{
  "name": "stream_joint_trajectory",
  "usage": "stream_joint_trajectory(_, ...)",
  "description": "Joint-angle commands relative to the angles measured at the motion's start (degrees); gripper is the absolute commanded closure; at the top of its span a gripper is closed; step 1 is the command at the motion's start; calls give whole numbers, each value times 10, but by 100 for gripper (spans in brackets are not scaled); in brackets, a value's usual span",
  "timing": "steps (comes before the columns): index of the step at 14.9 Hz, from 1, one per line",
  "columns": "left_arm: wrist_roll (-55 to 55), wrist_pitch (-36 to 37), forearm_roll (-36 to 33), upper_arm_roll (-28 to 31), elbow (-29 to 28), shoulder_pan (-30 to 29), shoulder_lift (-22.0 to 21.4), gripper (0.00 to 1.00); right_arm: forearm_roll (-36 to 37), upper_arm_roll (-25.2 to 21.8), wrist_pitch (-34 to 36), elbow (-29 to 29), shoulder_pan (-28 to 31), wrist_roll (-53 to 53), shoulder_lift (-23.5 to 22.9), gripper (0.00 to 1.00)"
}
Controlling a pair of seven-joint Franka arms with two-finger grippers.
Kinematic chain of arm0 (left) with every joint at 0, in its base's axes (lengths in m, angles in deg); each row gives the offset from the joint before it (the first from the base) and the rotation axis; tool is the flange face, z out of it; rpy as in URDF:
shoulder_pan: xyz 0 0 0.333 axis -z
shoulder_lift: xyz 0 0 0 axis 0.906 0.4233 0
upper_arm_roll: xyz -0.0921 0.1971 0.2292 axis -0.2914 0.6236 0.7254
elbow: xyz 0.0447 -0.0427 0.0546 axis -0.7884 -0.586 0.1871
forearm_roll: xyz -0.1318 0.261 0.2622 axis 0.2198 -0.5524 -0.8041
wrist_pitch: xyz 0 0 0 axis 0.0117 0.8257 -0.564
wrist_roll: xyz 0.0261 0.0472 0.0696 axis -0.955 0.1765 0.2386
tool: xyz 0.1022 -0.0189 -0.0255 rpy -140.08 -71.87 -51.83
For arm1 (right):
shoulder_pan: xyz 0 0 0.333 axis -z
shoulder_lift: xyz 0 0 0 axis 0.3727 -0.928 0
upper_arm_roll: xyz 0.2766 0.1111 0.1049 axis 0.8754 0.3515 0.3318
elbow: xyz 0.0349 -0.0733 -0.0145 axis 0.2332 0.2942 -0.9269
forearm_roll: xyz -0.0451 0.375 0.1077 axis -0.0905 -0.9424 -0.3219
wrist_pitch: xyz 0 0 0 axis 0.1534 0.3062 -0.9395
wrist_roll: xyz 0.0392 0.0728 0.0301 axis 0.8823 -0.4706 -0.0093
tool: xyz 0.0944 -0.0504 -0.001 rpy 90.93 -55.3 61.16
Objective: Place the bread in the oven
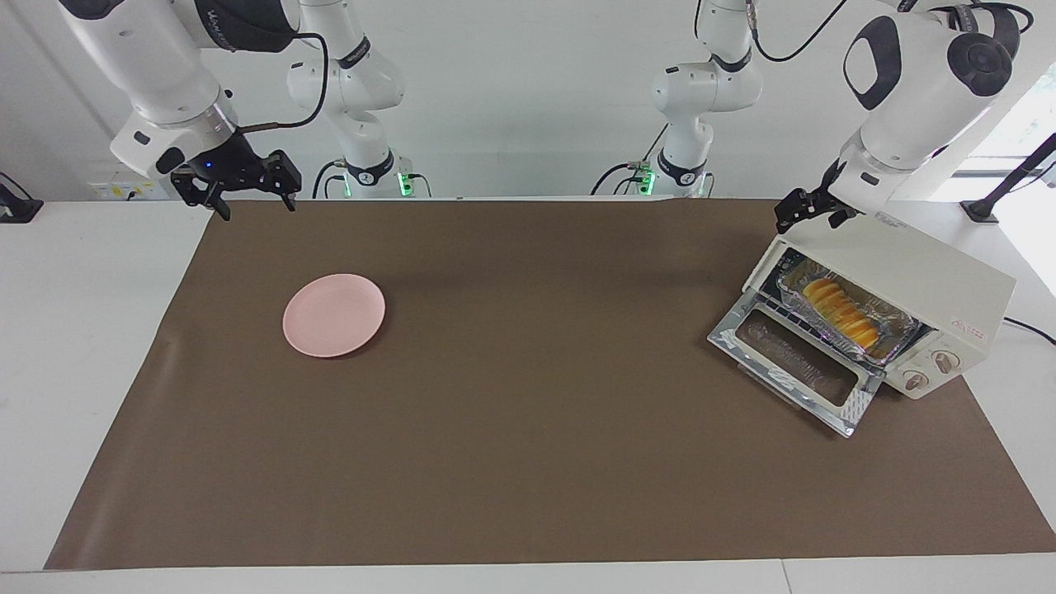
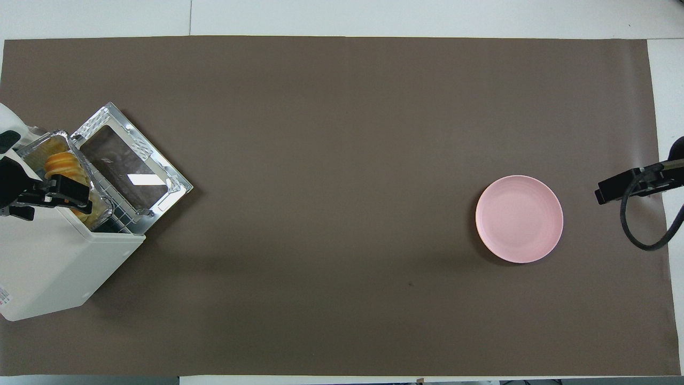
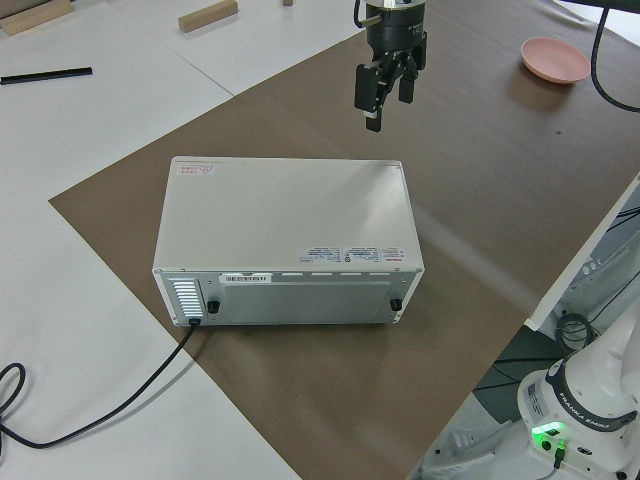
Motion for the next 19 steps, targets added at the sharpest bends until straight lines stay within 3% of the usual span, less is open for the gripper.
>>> stream_joint_trajectory(1, -1, -18, -6, -5, -14, 0, 2, 0, 5, 6, -3, 13, 8, -9, 11, 0)
stream_joint_trajectory(6, -1, -31, -5, -11, -19, 1, 3, 0, 5, 6, -3, 13, 8, -9, 12, 0)
stream_joint_trajectory(12, -33, 24, -6, -14, 45, 0, 12, 0, 5, 6, -3, 13, 8, -9, 12, 0)
stream_joint_trajectory(19, -44, -2, -4, -13, 66, -1, 15, 0, 5, 6, -3, 13, 8, -9, 12, 0)
